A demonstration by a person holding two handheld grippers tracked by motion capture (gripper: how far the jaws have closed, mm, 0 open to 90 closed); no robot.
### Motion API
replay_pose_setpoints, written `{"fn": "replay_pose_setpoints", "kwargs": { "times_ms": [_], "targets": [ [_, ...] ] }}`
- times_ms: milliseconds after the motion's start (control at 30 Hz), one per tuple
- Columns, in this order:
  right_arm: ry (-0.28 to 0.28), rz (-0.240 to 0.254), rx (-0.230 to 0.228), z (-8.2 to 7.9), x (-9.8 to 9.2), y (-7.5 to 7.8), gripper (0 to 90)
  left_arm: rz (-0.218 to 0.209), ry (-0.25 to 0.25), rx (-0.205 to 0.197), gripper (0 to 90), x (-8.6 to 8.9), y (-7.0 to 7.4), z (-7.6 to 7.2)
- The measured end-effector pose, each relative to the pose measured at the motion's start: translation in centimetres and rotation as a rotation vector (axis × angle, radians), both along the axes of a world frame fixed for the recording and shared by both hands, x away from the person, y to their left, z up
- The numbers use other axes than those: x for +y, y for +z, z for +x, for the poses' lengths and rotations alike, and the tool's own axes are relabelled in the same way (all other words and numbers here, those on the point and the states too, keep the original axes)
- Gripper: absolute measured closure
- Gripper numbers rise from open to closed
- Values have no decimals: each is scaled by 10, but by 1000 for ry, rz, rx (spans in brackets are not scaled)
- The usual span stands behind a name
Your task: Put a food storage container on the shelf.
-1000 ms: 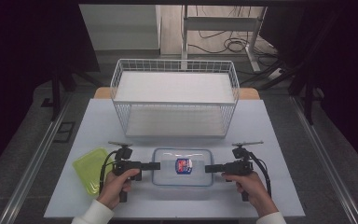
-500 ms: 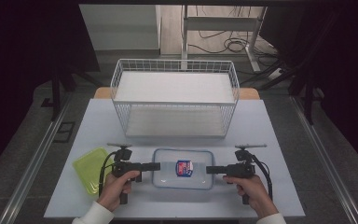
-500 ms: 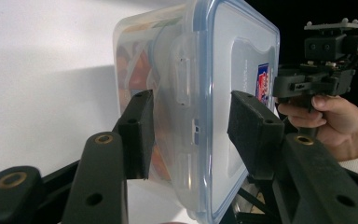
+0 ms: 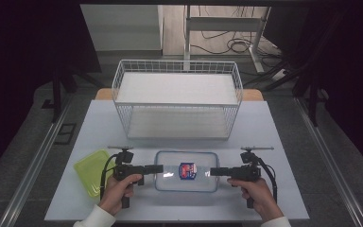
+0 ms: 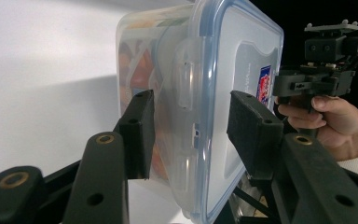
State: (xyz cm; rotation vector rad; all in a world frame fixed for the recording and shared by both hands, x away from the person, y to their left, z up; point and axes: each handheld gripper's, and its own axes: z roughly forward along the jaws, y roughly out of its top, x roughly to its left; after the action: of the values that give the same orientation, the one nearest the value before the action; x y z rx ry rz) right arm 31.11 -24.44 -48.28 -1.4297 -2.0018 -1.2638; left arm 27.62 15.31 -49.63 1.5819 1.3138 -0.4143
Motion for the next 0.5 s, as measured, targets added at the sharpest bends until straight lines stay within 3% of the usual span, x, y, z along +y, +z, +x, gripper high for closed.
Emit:
{"fn": "replay_pose_setpoints", "kwargs": {
  "times_ms": [367,500],
  "targets": [
    [14,-5,-124,-5,-3,36,510,15,-12,-77,524,-3,31,-6],
    [15,6,-145,-6,-2,47,509,27,-5,-110,525,-2,49,-7]
  ]
}}
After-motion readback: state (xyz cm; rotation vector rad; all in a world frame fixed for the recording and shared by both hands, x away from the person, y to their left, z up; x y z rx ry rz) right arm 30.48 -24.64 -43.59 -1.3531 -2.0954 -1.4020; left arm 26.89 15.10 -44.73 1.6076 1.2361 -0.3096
